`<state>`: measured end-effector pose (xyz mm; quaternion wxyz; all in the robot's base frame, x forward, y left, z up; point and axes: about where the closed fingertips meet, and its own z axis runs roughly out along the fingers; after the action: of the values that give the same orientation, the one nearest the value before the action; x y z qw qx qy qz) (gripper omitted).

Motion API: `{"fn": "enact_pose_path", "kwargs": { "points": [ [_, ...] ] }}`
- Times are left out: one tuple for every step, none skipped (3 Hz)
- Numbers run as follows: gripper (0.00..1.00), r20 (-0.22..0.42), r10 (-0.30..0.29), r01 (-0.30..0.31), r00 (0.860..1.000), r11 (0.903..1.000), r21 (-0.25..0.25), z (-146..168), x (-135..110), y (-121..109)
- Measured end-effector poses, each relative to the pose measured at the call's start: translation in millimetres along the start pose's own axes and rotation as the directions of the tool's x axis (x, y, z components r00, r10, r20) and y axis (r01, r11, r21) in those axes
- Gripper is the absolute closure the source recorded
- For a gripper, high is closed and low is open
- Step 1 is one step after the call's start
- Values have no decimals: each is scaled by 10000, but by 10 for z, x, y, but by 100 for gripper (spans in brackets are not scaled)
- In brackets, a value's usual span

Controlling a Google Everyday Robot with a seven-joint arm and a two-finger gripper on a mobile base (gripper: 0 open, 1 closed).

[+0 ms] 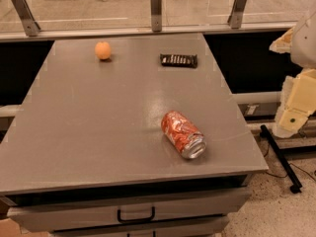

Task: Pick orange

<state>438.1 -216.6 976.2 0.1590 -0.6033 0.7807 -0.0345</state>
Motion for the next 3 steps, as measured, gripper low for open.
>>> {"fn": "enact_pose_path", "kwargs": {
  "points": [
    [0, 80, -45, 45, 10000, 10000, 60, -11, -20, -15],
    [0, 1162, -450, 441, 9922, 9990, 106, 127, -391, -241],
    [0, 2579, -1229, 1150, 9583, 9923, 455, 302, -1161, -610]
  ]
}}
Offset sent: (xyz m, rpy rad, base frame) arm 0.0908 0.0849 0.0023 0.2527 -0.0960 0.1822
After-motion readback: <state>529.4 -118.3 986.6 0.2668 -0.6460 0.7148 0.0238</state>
